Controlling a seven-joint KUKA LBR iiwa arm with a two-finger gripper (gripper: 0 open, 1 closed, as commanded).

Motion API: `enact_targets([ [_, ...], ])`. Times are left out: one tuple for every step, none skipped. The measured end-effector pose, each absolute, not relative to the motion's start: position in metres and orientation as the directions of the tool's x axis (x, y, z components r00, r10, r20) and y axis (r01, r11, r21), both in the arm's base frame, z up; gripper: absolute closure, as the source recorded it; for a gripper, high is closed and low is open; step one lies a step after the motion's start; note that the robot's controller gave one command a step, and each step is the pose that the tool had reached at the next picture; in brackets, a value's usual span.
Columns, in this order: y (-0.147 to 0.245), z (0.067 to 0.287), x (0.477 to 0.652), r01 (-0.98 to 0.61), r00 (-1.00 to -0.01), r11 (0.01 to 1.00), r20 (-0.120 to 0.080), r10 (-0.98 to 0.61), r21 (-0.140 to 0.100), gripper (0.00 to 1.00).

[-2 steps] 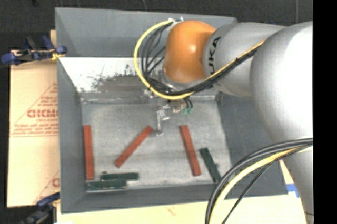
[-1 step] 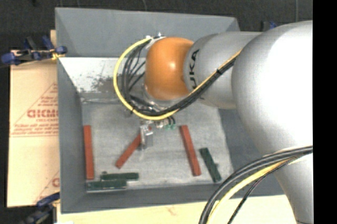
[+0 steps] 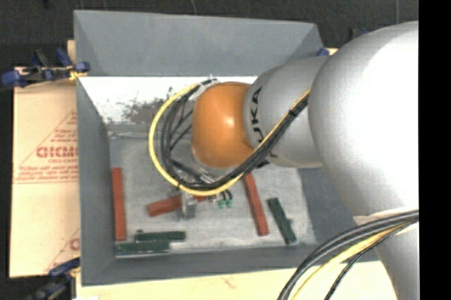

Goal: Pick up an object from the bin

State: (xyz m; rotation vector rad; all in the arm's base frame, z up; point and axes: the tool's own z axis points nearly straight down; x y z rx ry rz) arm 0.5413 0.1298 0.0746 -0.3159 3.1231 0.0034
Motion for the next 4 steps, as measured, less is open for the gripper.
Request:
enact_targets([
  [0.13, 0.075, 0.541, -0.2, -0.98, 0.98, -0.003, -0.2, 0.002, 1.0],
  [0.123, 0.074, 0.551, -0.249, -0.968, 0.968, -0.002, -0.249, 0.001, 1.0],
  [0.118, 0.11, 0.543, -0.277, -0.961, 0.961, 0.007, -0.277, 0.0, 1.0],
  [0.073, 0.123, 0.56, -0.298, -0.955, 0.955, -0.01, -0.298, -0.002, 1.0],
])
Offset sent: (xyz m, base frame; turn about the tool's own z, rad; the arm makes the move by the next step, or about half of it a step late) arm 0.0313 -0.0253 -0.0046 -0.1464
